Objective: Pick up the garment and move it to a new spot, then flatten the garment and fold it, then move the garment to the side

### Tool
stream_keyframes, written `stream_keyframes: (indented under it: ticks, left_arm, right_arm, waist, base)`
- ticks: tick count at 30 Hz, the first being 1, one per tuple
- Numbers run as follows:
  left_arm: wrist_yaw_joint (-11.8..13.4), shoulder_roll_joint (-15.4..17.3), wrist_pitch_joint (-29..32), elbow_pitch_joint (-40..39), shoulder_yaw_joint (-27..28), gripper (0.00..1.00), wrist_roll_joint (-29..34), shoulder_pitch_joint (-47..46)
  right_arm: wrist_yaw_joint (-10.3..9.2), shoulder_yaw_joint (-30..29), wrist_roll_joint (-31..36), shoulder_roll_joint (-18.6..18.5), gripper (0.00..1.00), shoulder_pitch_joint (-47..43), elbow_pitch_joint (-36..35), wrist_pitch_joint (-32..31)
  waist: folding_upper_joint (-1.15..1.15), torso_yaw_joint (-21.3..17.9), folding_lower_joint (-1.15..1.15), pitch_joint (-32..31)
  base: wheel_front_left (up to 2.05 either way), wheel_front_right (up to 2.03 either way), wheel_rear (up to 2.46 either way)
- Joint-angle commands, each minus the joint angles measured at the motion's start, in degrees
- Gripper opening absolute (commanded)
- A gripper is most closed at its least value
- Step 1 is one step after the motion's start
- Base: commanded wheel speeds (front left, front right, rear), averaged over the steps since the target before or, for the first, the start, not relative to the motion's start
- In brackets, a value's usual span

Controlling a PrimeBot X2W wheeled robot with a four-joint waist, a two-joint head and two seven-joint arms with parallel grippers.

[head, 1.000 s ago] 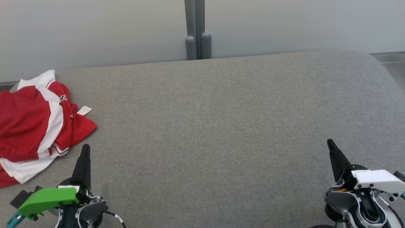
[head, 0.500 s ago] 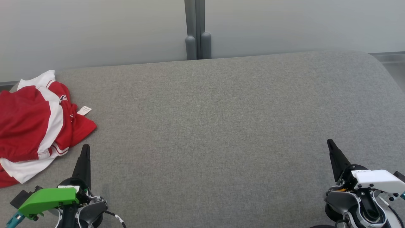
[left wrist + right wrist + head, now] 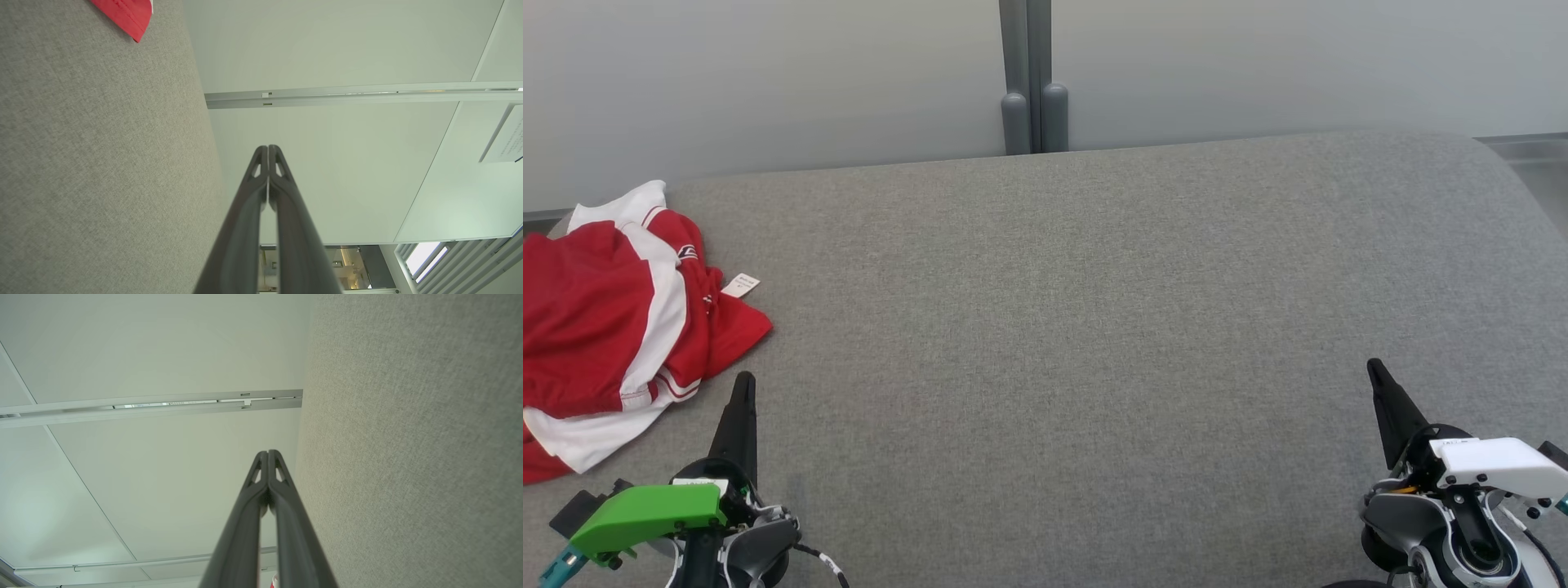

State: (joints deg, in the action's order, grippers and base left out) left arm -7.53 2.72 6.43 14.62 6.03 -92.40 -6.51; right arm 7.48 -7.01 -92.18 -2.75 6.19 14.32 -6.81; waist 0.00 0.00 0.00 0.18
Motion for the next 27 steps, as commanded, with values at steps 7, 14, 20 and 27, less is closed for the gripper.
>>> stream_keyframes:
  ticks: [7,14,20,27]
  left_arm:
    - [0.1,0.3,-0.1,-0.2,0.1,0.0,0.0,-0.6]
    - [0.1,0.3,-0.1,-0.2,0.1,0.0,0.0,-0.6]
    - [0.1,0.3,-0.1,-0.2,0.1,0.0,0.0,-0.6]
    - [0.1,0.3,-0.1,-0.2,0.1,0.0,0.0,-0.6]
  right_arm:
    - [0.02,-0.1,-0.3,-0.3,0.0,0.5,-0.3,-0.1]
    - [0.02,-0.1,-0.3,-0.3,0.0,0.5,-0.3,-0.1]
    - [0.02,-0.1,-0.3,-0.3,0.0,0.5,-0.3,-0.1]
    - [0.02,-0.1,-0.3,-0.3,0.0,0.5,-0.3,-0.1]
  waist:
    - [0.0,0.0,0.0,0.0]
    - [0.0,0.0,0.0,0.0]
    - [0.0,0.0,0.0,0.0]
    - [0.0,0.0,0.0,0.0]
  base:
    - [0.0,0.0,0.0]
    - [0.0,0.0,0.0]
    - [0.0,0.0,0.0]
    - [0.0,0.0,0.0]
